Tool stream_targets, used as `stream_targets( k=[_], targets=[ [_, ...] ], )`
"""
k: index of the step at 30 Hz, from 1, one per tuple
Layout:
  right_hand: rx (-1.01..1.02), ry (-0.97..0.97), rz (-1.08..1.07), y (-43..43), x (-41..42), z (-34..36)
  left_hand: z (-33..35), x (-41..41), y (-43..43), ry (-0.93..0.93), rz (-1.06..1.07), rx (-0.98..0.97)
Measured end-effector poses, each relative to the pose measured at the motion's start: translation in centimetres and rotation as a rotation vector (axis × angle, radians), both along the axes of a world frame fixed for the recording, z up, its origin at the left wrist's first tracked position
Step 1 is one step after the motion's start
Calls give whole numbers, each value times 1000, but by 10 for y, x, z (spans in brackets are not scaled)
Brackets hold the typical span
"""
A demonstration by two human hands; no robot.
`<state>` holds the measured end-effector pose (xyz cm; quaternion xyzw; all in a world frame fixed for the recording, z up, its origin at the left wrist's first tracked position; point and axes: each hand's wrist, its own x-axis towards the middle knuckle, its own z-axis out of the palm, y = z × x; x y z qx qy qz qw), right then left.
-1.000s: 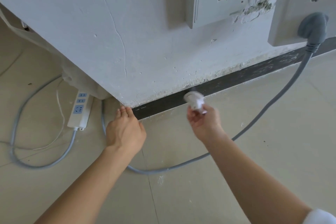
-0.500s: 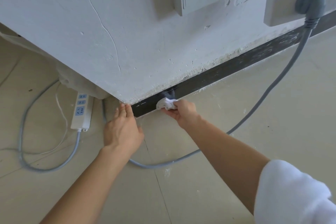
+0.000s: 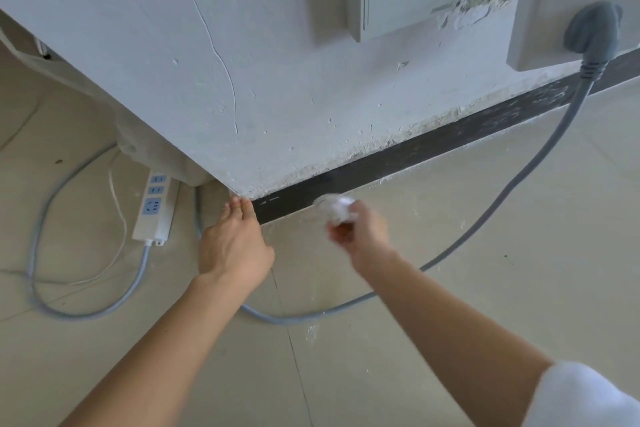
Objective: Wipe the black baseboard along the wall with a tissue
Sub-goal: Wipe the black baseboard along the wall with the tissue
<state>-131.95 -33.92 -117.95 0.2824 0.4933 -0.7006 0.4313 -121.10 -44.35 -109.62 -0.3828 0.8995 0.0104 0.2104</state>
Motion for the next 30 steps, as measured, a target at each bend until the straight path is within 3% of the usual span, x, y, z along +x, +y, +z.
stream_targets(
  k=[3,5,14,20,24,27,30],
  targets=[
    [-79,-26,319,-36,50,-7,1,5,-6,47,-19,40],
    [-116,-67,370,-56,66,-7,2,12,-12,74,-22,85],
    [-325,-142,-43,-45,16,13,2,23,-18,140,-22,139],
    [-268,-49,-237,6,-42,16,-3,20,-6,123,-20,-22],
    [-176,-36,-451,28,-69,8,-13,8,4,321,-356,-183],
    [-31,-29,-260,27,-56,4,-19,-12,5,355,-611,-228],
    [-25,-52,39,12,-25,2,-39,-30,3,314,-758,-313]
  ],
)
